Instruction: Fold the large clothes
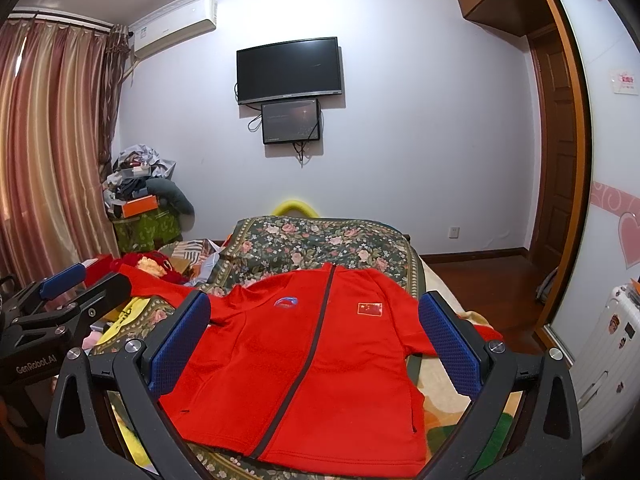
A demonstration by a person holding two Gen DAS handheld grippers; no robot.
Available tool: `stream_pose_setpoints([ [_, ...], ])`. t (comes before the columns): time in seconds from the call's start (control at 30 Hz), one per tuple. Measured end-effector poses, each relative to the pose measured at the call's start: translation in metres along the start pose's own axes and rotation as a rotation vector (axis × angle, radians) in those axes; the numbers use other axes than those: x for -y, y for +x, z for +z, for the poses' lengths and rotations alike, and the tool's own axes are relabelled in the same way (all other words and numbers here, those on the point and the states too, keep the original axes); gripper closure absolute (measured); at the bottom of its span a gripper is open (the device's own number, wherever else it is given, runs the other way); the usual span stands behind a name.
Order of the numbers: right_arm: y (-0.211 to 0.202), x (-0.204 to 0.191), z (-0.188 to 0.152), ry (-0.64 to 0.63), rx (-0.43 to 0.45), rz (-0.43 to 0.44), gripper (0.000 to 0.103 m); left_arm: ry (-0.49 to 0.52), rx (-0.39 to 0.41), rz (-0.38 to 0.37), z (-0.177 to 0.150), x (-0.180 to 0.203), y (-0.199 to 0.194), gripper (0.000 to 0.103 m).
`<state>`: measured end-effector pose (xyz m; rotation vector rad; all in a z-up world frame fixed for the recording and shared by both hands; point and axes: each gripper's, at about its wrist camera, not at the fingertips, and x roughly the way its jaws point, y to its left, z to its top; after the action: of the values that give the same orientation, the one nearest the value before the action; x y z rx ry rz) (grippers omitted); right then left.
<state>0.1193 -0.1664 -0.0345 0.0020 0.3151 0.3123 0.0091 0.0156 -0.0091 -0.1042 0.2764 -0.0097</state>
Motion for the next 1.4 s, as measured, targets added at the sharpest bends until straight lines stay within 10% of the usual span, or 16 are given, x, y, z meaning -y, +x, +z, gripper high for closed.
stream_pose_setpoints([
  [1.4,0.009,-0.001,-0.005,0.0,-0.028,0.0,0.0,-0.01,-0.025,0.02,-0.003,-0.005,0.009,0.0],
])
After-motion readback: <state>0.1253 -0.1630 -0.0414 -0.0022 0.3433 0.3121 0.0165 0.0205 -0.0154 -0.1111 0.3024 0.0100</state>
